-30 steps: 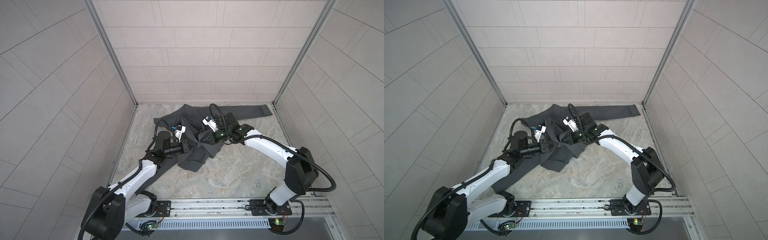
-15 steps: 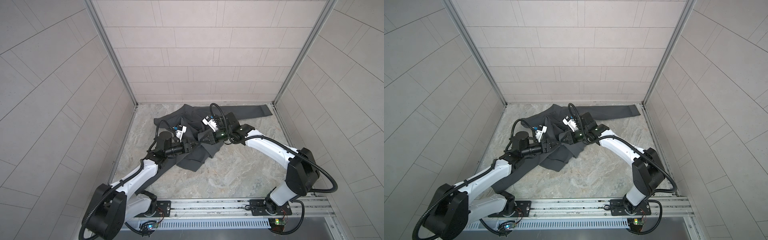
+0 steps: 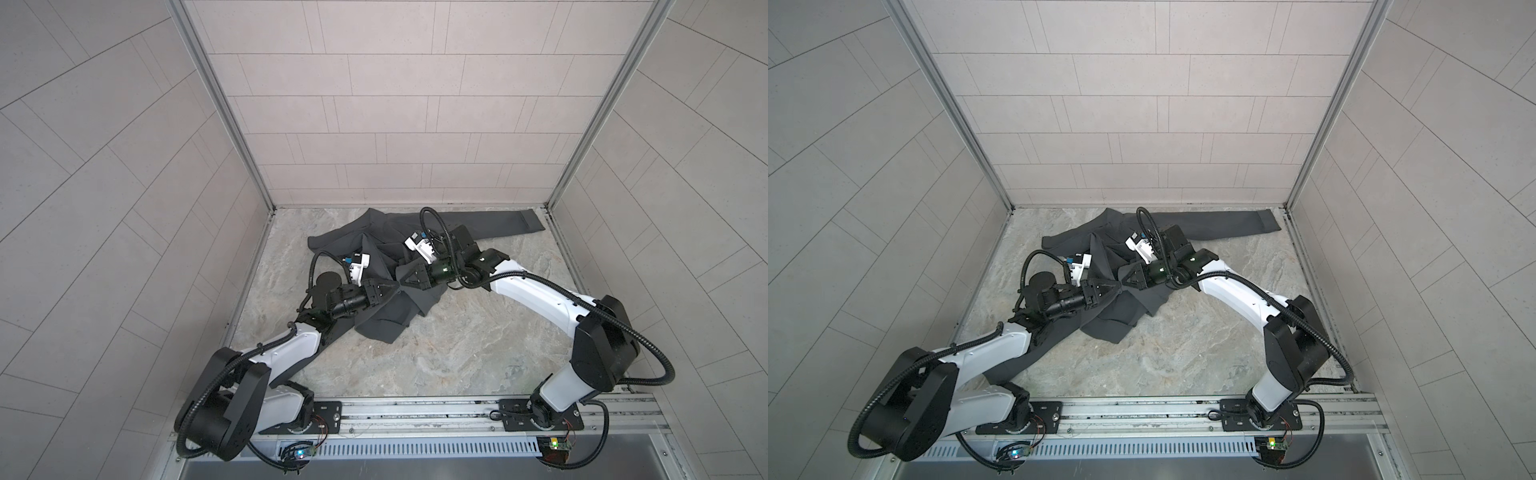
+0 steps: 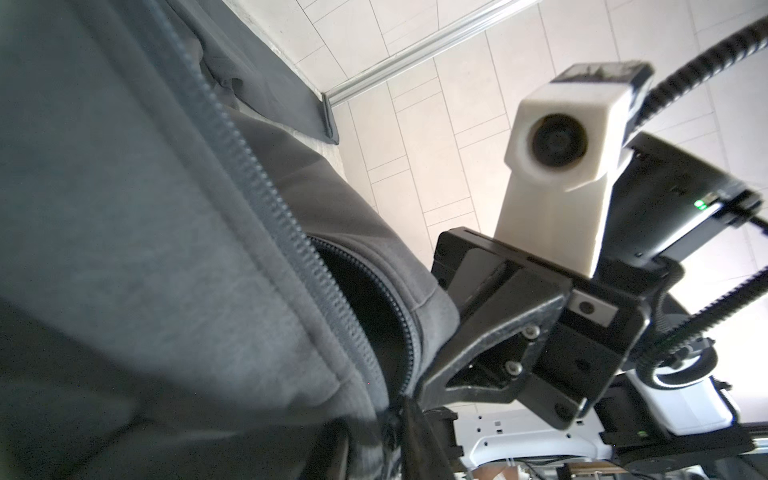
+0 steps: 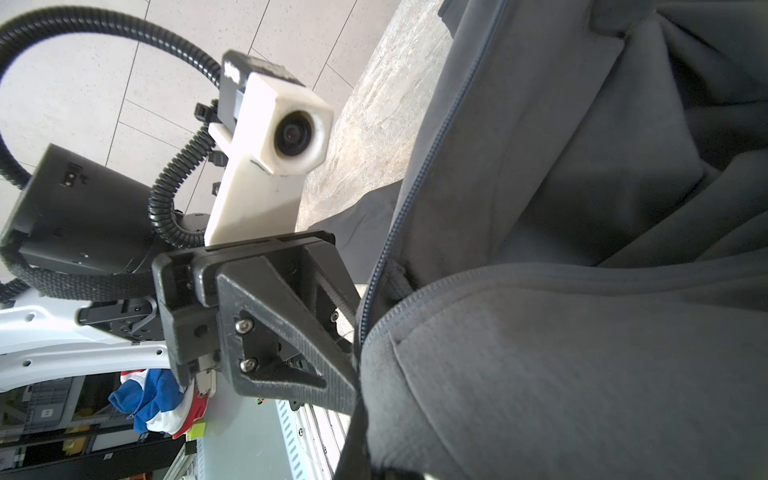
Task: Zip up the jacket
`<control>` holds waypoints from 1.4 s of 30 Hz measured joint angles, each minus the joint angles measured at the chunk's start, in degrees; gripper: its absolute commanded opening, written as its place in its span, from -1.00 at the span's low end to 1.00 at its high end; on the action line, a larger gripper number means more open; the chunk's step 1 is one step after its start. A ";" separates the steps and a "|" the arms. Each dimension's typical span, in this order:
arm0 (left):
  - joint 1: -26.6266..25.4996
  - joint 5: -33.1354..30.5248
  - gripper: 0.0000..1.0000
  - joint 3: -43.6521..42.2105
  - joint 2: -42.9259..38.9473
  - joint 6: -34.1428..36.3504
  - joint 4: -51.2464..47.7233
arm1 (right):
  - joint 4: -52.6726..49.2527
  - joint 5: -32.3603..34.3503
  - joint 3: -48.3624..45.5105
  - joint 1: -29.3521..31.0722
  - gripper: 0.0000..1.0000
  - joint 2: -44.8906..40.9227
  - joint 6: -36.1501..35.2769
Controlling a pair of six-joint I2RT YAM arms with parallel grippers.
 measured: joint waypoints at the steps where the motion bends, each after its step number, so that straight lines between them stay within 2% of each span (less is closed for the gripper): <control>1: 0.00 0.04 -0.72 -0.07 0.07 -0.20 0.63 | 0.02 0.09 0.00 0.00 -1.00 0.00 0.00; 7: -0.02 0.13 -0.73 -0.79 0.09 -1.44 3.41 | 0.09 0.17 0.00 -0.07 -1.00 0.00 -0.02; 15: 0.00 0.22 -0.34 -2.27 0.09 -2.71 6.23 | -0.04 0.20 0.00 -0.07 -1.00 0.00 -0.02; 31: 0.00 0.04 -0.34 -4.59 -0.31 -3.87 11.32 | -0.55 0.26 0.00 -0.07 -1.00 0.00 -0.07; 38: 0.00 0.09 -0.64 -5.09 -0.31 -4.48 12.37 | -0.55 0.28 0.00 -0.07 -1.00 0.00 -0.04; 42: 0.00 0.04 -1.00 -5.25 -0.31 -4.63 12.48 | -0.57 0.31 0.00 -0.07 -1.00 0.00 -0.04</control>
